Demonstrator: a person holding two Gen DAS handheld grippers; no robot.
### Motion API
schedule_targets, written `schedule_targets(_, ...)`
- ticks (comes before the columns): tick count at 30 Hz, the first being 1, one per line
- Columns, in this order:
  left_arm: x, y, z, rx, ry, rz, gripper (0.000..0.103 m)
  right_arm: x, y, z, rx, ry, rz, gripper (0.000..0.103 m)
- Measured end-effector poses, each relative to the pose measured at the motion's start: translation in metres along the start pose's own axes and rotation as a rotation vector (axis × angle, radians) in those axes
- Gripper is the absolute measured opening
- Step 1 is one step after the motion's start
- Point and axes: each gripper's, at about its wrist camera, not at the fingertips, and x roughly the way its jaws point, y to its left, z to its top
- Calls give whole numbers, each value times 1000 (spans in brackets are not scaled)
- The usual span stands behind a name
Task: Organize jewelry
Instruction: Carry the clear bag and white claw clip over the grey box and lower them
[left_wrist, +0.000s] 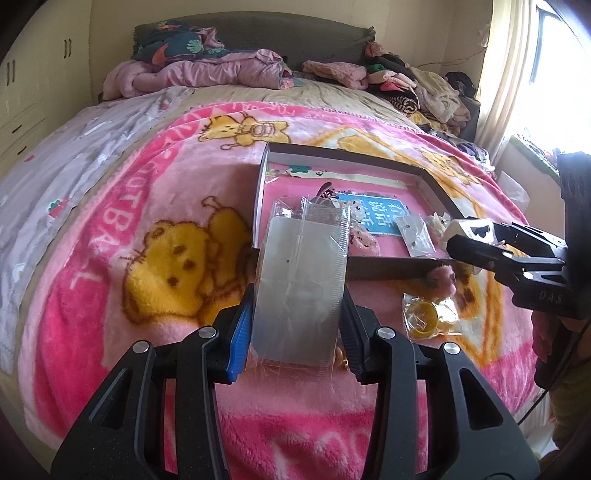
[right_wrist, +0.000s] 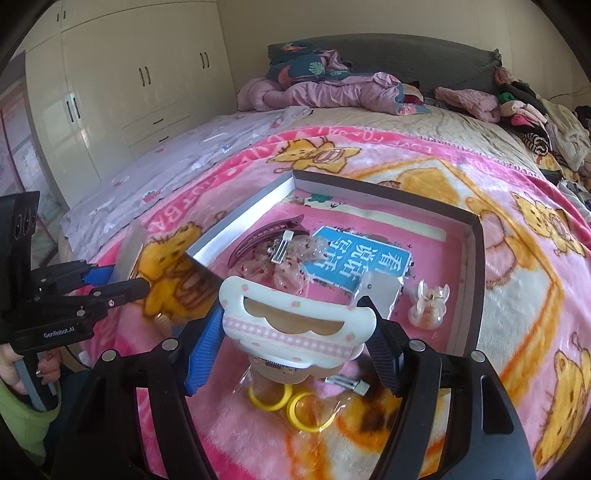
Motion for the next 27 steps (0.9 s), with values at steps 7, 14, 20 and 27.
schedule_targets(7,10,-5,13,15,12,-3,34,-4,-12,10,20,-20,-25,68)
schedule_targets(14,18,-18,29,54,13,-13,34,-6,-26,17,37,-36,-65,68)
schedule_targets(20,30,-29,43,85,18,-33,34,-3,-39,24,58,-37,-111,68)
schedule_targets(27,47,-37,58,115,38,-57,34,-5,-52,27,85,-47,-156,68)
